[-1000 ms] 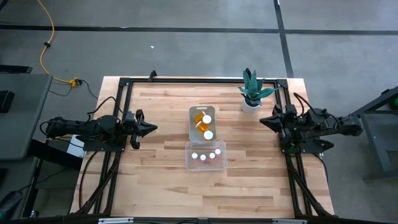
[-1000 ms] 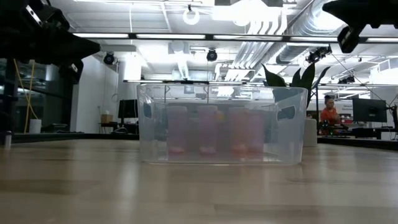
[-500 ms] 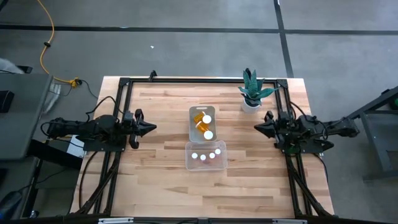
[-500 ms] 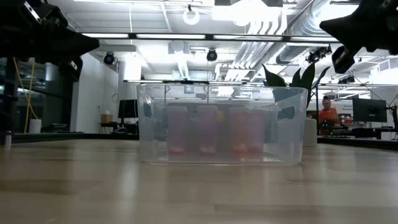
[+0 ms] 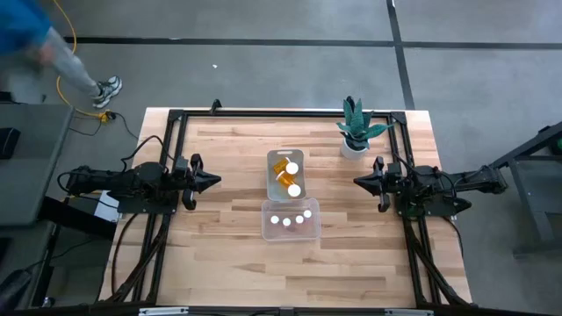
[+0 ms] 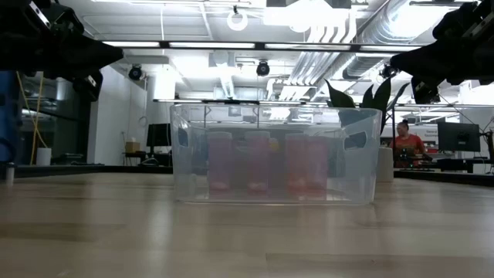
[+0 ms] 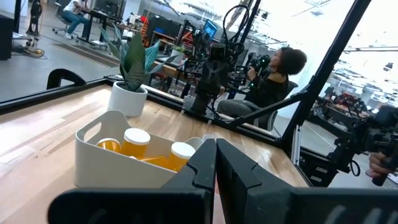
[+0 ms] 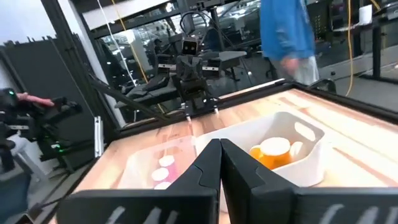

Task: Pick and place medicine bottles into bin by pill shape (circle, oval)
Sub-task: Return to Home Position

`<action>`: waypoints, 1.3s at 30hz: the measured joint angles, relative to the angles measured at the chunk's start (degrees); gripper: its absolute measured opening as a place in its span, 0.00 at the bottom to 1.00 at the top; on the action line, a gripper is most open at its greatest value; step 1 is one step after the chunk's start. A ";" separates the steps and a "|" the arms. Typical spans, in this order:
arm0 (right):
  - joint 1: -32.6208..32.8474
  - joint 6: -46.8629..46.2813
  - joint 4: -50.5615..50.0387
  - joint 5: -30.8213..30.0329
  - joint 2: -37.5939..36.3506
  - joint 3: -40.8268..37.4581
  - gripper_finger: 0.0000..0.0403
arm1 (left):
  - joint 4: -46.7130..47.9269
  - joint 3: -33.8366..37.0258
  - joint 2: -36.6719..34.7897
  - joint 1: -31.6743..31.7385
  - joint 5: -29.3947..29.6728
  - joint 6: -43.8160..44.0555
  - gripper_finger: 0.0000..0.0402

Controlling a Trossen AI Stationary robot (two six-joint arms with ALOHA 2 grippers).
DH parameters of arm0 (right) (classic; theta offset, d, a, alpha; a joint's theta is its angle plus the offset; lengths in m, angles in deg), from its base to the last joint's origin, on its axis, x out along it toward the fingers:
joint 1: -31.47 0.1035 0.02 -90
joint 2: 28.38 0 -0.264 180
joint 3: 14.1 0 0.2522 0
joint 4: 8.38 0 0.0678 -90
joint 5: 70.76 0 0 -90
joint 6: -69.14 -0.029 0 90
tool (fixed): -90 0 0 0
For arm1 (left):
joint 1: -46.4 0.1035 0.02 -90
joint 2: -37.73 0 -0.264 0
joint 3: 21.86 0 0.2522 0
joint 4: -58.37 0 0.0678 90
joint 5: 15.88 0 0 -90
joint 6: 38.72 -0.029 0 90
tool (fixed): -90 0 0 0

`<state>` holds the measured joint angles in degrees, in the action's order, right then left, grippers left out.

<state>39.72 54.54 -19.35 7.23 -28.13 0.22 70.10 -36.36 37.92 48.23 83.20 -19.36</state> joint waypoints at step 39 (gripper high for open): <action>-12.59 7.14 -2.02 12.28 0.15 0.00 0.00 | 0.06 0.02 0.00 0.41 0.00 0.00 0.00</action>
<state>27.13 61.67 -21.37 19.52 -27.97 0.22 70.15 -36.34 37.92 48.64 83.20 -19.36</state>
